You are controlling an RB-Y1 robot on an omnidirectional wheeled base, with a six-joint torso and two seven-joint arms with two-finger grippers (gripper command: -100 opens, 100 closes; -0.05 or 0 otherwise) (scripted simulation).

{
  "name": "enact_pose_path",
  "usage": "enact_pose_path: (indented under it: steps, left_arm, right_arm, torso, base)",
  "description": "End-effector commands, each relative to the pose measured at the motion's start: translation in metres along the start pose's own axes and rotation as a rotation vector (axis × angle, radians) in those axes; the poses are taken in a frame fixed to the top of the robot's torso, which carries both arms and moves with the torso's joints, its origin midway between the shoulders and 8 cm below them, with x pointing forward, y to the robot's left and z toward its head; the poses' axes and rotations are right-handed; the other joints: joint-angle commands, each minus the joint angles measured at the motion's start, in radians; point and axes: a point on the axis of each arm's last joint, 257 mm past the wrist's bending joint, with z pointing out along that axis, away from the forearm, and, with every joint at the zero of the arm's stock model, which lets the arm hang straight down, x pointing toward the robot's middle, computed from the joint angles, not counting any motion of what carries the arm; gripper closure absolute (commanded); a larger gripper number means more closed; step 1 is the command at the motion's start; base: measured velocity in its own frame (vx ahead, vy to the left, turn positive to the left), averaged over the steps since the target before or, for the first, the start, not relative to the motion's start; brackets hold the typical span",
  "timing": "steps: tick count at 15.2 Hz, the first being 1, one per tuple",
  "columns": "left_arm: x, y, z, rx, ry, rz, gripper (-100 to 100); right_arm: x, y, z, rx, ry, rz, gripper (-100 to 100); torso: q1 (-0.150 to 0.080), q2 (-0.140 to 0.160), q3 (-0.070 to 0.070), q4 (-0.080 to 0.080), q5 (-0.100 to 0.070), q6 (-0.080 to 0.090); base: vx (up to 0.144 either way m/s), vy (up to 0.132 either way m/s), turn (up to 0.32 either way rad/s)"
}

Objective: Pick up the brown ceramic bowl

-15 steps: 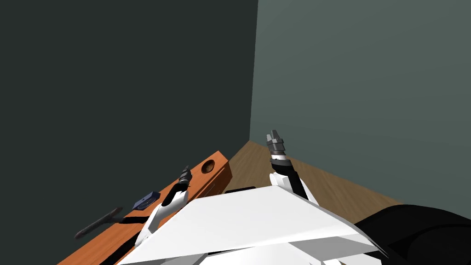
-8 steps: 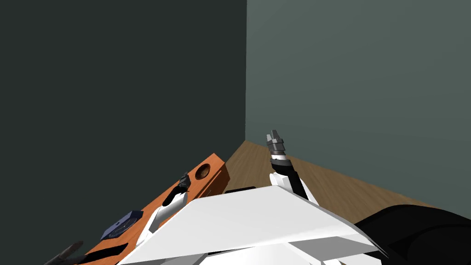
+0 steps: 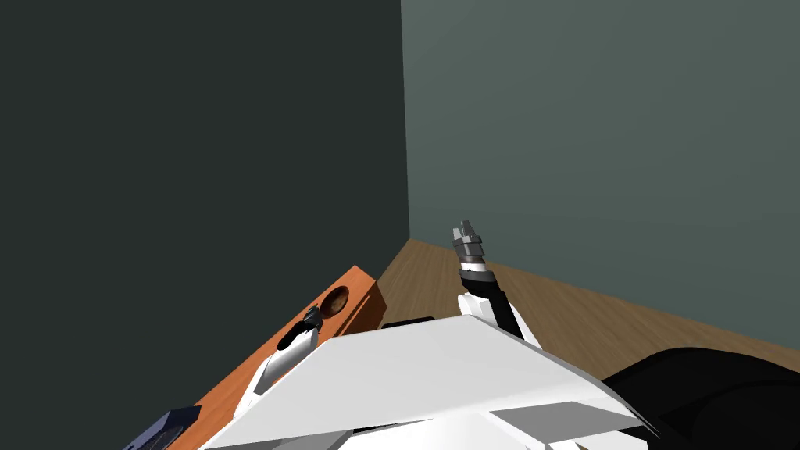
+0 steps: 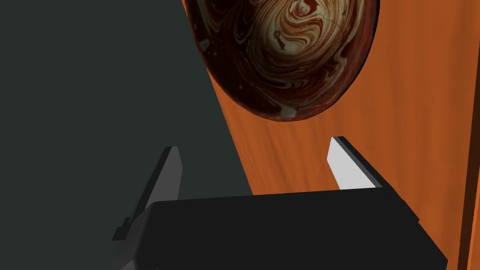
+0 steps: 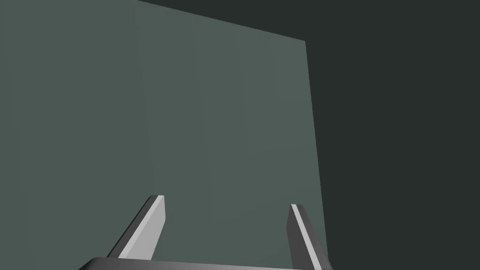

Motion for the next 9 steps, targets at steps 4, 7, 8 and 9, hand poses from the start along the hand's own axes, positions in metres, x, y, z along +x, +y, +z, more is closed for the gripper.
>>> enact_pose_path:
  steps: [4, 7, 8, 9]
  left_arm:
    - [-0.015, 0.039, 0.004, -0.124, -0.035, -0.042, -100]
    - [-0.021, 0.063, 0.004, -0.196, -0.053, -0.068, -100]
    - [-0.021, 0.063, 0.004, -0.196, -0.053, -0.068, -100]
    - [-0.023, 0.074, 0.004, -0.227, -0.060, -0.080, -100]
  right_arm:
    - [0.000, 0.000, 0.000, 0.000, 0.000, 0.000, 0]
    - [0.000, 0.000, 0.000, 0.000, 0.000, 0.000, 0]
    - [0.000, 0.000, 0.000, 0.000, 0.000, 0.000, 0]
    - [0.000, 0.000, 0.000, 0.000, 0.000, 0.000, 0]
  torso:
    - [0.000, 0.000, 0.000, 0.000, 0.000, 0.000]
    - [0.000, 0.000, 0.000, 0.000, 0.000, 0.000]
    - [0.000, 0.000, 0.000, 0.000, 0.000, 0.000]
    - [0.000, 0.000, 0.000, 0.000, 0.000, 0.000]
  base:
    - [0.017, -0.003, -0.172]
    - [0.018, -0.003, -0.189]
    - [0.015, 0.000, -0.100]
    - [0.013, 0.000, -0.145]
